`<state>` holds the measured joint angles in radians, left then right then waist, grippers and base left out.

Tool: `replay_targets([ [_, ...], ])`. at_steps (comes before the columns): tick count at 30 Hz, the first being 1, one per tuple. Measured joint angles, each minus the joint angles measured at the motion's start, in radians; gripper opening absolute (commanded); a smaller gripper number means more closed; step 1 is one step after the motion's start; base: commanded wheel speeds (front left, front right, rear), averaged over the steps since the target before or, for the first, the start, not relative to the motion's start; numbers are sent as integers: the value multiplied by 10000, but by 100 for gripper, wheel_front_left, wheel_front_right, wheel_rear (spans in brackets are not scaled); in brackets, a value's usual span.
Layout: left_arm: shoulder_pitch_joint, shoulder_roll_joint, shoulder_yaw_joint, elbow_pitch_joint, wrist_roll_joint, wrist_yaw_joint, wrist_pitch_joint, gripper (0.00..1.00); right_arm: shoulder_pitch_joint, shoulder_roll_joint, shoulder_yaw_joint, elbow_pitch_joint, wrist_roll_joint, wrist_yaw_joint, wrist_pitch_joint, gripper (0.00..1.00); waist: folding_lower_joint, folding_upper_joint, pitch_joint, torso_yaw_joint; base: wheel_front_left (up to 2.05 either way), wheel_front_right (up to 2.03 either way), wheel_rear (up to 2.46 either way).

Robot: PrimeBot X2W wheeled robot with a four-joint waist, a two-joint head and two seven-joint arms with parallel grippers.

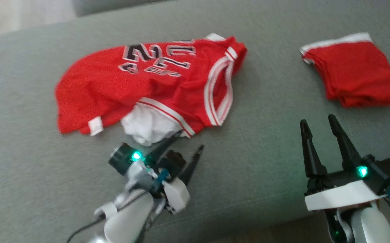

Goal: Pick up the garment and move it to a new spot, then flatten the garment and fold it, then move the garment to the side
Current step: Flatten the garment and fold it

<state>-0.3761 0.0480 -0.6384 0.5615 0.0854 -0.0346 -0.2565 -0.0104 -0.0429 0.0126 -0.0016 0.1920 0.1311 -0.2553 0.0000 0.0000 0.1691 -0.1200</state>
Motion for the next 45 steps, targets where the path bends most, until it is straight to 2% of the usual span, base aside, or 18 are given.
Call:
replay_targets([
  [5, -1141, 4, 6, 1818, -136, 667, 44, 100, -229, 2, -61, -59, 17, 0, 0, 100, 0, 0, 716, -633, 0, 0, 0],
  [9, -1600, -8, -88, 2410, -439, 744, 21, 100, -399, 2, -75, -98, 19, 0, 0, 100, 0, 0, 1033, -939, 0, 0, 0],
  [10, -1718, -17, -178, 2531, -548, 688, -8, 92, -433, 2, -81, -98, 29, 0, 0, 100, 0, 0, 1114, -1021, 0, 0, 0],
  [11, -1837, -21, -270, 2654, -610, 686, -50, 76, -452, 2, -79, -98, 29, 0, 0, 100, 0, 0, 1180, -1089, 0, 0, 0],
  [13, -2075, -50, -403, 2907, -711, 627, -98, 14, -453, 2, -79, -92, 29, 0, 0, 100, 0, 0, 1257, -1198, 0, 0, 0],
  [14, -2179, -65, -476, 2993, -723, 596, -96, 0, -454, 2, -71, -92, 29, 0, 0, 100, 0, 0, 1260, -1235, 0, 0, 0],
  [18, -2267, -23, -828, 2878, -1068, 424, -67, 0, -456, 2, -79, -92, 29, 0, 0, 100, 0, 0, 1084, -1274, 0, 0, 0],
  [22, -2214, -27, -1363, 1812, -1678, -245, 8, 0, -453, 2, -98, 17, 36, 0, 0, 100, 0, 0, 762, -1250, 0, 0, 0],
  [26, -2247, -21, -1540, 117, -3668, -734, 416, 0, -419, 2, -67, 157, 284, 0, 0, 100, 0, 0, 327, -1281, 0, 0, 0],
  [31, -3065, -19, -1490, -1567, -6414, -782, 1689, 0, -360, 0, 132, 276, 506, 0, 0, 100, 0, 0, -196, -1474, 0, 0, 0],
  [34, -4204, -38, -1191, -2205, -7791, -382, 2140, 0, -321, 0, 176, 295, 560, 0, 0, 100, 0, 0, -403, -1710, 0, 0, 0],
  [39, -6268, -132, -635, -2366, -9440, 658, 2119, 0, -49, 0, -33, 299, 560, 0, 0, 100, 0, 0, -718, -1988, 0, 0, 0],
  [42, -7272, -209, -123, -2069, -9931, 1179, 1689, 0, 44, 0, -105, 299, 560, 0, 0, 100, 0, 0, -826, -1992, 0, 0, 0],
  [45, -7836, -234, 334, -1386, -9948, 1547, 1475, 0, 44, 0, -138, 290, 556, 0, 0, 100, 0, 0, -863, -1817, 0, 0, 0],
])
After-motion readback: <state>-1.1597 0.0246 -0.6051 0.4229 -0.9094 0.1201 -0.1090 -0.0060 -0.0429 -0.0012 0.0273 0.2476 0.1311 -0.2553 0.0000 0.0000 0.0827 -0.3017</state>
